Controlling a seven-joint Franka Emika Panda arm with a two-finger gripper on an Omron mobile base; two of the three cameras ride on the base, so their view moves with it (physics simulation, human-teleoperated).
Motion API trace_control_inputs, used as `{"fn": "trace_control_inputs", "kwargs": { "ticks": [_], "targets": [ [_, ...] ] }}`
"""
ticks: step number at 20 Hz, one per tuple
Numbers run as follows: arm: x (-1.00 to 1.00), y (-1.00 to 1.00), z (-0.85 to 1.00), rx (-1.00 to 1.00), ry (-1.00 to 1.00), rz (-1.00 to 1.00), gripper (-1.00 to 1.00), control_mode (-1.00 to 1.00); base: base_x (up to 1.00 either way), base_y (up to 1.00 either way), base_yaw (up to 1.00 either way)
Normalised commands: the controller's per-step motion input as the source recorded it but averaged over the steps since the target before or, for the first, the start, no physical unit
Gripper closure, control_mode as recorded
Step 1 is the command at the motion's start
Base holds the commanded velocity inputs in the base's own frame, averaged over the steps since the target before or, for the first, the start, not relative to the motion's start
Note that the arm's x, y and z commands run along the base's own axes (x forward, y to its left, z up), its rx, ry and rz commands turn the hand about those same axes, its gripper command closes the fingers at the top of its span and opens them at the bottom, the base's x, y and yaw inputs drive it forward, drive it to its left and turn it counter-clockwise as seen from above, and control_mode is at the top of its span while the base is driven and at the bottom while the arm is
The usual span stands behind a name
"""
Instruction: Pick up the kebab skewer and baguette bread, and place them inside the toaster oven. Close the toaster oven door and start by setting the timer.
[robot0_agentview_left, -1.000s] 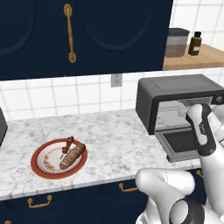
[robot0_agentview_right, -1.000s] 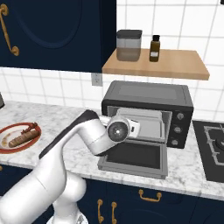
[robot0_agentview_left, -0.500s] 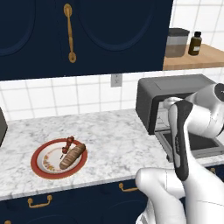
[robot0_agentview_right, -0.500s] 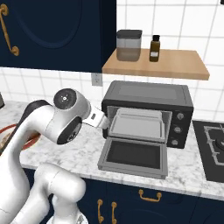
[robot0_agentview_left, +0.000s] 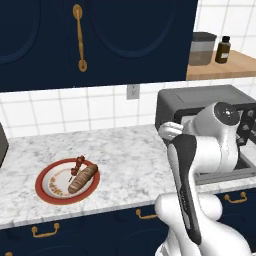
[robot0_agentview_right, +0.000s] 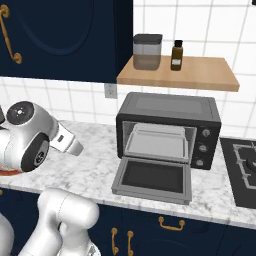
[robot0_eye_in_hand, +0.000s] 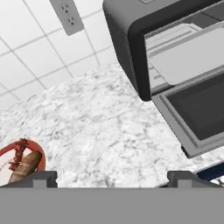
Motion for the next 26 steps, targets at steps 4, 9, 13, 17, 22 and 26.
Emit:
{"fn": "trace_control_inputs", "kwargs": {
  "ticks": [4, 9, 13, 17, 22, 26],
  "targets": [
    [0.21, 1.0, -0.17, 0.0, 0.0, 0.01, -1.0, -1.0, 0.0, 0.0, 0.0],
    [0.54, 1.0, -0.36, 0.0, 0.01, 0.01, -1.0, -1.0, 0.0, 0.0, 0.0],
    [0.56, 1.0, -0.47, 0.0, 0.07, 0.0, -1.0, -1.0, 0.0, 0.0, 0.0],
    [0.69, 1.0, -0.34, 0.0, 0.25, 0.0, -1.0, -1.0, 0.0, 0.0, 0.0],
    [0.29, 0.86, -0.31, 0.0, 0.36, -0.04, -1.0, -1.0, 0.0, 0.0, 0.0],
    [0.0, 0.66, -0.21, 0.03, 0.32, -0.07, -1.0, -1.0, 0.0, 0.0, 0.0]
  ]
}}
